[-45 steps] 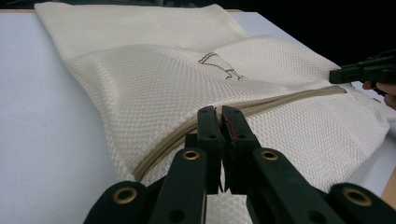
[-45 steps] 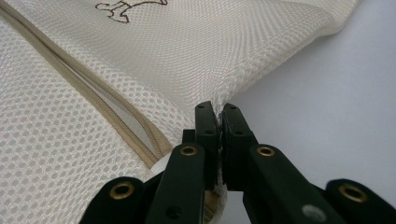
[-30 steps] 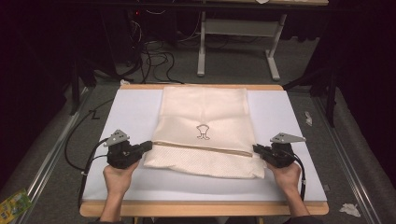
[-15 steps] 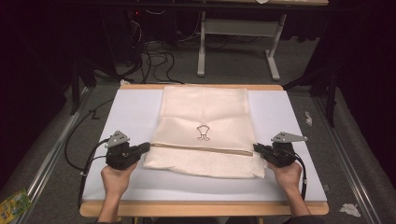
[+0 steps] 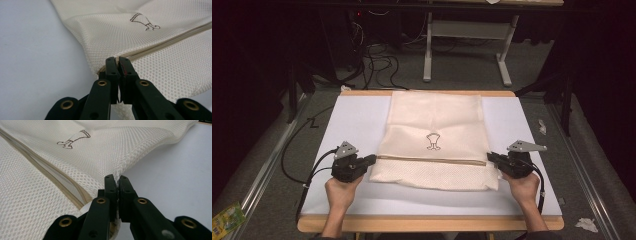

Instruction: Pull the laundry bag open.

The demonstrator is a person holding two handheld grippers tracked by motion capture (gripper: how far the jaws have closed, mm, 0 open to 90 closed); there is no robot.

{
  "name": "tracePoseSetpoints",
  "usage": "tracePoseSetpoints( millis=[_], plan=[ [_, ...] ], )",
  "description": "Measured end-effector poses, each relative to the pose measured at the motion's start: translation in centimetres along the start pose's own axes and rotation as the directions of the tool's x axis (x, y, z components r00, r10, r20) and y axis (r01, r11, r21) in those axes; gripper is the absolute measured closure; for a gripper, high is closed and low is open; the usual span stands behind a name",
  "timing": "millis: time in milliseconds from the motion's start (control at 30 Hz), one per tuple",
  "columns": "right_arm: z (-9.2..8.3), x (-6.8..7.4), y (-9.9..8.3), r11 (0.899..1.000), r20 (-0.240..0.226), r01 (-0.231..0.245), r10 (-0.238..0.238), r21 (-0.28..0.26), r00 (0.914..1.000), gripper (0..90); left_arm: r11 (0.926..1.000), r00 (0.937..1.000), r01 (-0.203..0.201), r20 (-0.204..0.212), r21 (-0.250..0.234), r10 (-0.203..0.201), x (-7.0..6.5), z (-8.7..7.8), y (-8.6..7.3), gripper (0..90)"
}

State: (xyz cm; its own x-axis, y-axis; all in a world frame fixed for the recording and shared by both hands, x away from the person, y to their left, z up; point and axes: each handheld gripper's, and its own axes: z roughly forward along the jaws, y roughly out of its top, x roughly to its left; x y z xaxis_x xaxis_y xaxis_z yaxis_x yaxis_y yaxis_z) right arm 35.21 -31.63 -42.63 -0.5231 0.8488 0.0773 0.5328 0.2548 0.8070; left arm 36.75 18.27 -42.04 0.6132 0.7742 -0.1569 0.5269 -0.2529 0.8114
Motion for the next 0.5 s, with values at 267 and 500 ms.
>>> tracePoseSetpoints(
  millis=[267,500],
  plan=[
    [-0.4,0.0,0.1,1.0,0.014,0.008,-0.007,-0.019,0.9999,88.3,0.9997,0.9999,-0.003,-0.015,0.022,0.003,0.1,0.3,0.0,87.0],
    [-1.2,-0.4,0.0,1.0,0.021,0.001,0.0,-0.027,0.9998,88.4,0.9999,0.9999,0.01,0.002,0.013,-0.01,0.0,0.3,-0.1,87.0]
  ],
)
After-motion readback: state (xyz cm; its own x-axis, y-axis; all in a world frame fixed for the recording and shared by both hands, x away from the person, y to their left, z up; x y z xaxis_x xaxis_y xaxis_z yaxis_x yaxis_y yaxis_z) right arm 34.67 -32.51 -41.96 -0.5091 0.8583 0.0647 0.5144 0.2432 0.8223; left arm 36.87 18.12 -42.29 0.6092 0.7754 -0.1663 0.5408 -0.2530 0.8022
